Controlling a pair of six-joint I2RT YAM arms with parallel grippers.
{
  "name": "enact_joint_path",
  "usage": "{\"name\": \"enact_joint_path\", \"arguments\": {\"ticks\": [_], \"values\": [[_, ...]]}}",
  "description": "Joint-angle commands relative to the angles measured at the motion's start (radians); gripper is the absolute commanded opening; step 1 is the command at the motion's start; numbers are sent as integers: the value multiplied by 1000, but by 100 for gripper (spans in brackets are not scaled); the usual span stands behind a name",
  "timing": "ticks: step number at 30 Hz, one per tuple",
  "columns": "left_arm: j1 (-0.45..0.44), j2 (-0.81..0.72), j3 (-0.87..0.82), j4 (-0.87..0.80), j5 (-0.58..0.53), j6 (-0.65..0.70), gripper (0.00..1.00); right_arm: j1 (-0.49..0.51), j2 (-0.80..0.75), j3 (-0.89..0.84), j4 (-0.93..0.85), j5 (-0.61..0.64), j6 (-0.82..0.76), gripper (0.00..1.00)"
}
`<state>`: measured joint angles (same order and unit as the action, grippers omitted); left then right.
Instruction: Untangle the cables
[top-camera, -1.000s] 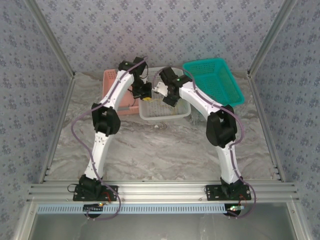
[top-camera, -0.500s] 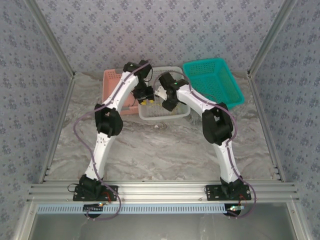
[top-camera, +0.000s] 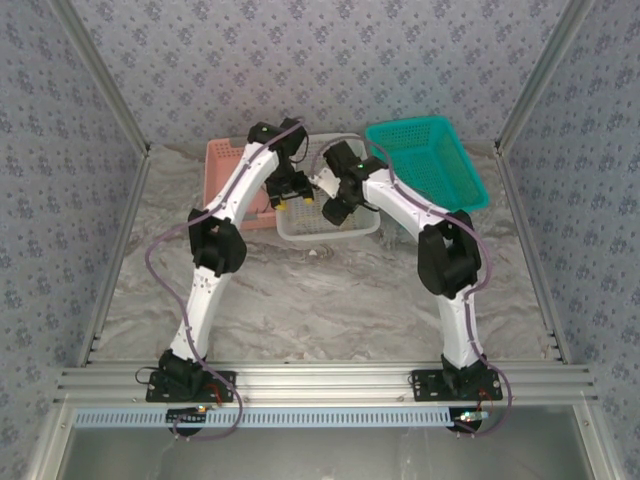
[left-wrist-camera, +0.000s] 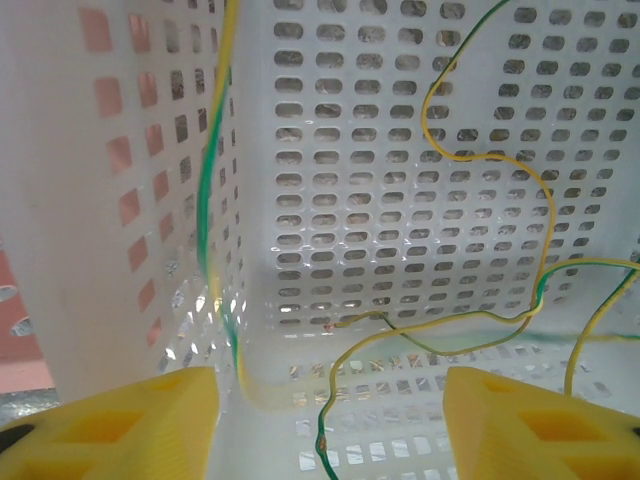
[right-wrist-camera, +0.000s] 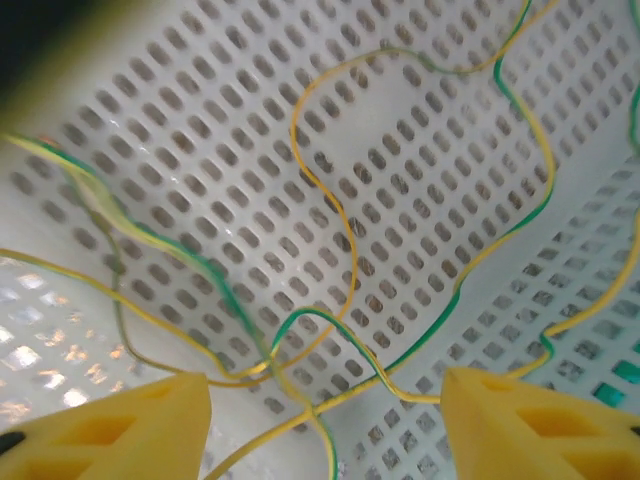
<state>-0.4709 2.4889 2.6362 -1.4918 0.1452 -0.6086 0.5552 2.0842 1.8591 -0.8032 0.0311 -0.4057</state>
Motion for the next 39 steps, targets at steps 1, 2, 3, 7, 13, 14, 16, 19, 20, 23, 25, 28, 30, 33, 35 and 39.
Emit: {"name": "enact_joint_path", "arguments": {"ticks": [1,2,3,7,13,14,16,19,20,23,25,28,30,33,35,39], "values": [[-14,-60,12,-13,14,-22,62,3,-87,-37,17,-78,33,66],[-14,-62,11,-10,15,-24,62,1,-104,-54,27,-88,43,67],[-13,-67,12,-6,17,-27,62,-2,-122,-71,36,-101,55,67],[-15,-94,24,5,3,-46,60,-24,-194,-122,70,-148,105,68],[-14,-239,35,51,-151,-69,59,-89,-411,-300,265,-194,318,63],[-12,-278,6,76,-173,-69,59,-103,-464,-349,315,-192,365,63],[-9,-395,-114,174,-210,-67,59,-133,-587,-466,418,-180,464,63],[-6,-653,-458,428,-246,-71,59,-170,-751,-608,496,-166,578,64],[-2,-739,-569,512,-247,-80,59,-177,-791,-636,498,-160,601,64],[3,-1000,-907,703,-248,-88,59,-204,-954,-748,484,-144,681,65],[-1,-1141,-1069,747,-247,-74,63,-217,-1050,-796,443,-138,724,70],[0,-1364,-1291,741,-261,-51,99,-224,-1196,-821,276,-30,754,99],[13,-1500,-1411,695,-283,-46,99,-228,-1291,-835,159,79,787,99],[28,-1662,-1536,566,-394,-50,99,-226,-1437,-861,52,268,797,99],[29,-1726,-1587,458,-567,-108,99,-227,-1474,-874,-62,514,906,99],[31,-1754,-1712,406,-1015,-176,99,-237,-1528,-1090,70,656,807,99]]}}
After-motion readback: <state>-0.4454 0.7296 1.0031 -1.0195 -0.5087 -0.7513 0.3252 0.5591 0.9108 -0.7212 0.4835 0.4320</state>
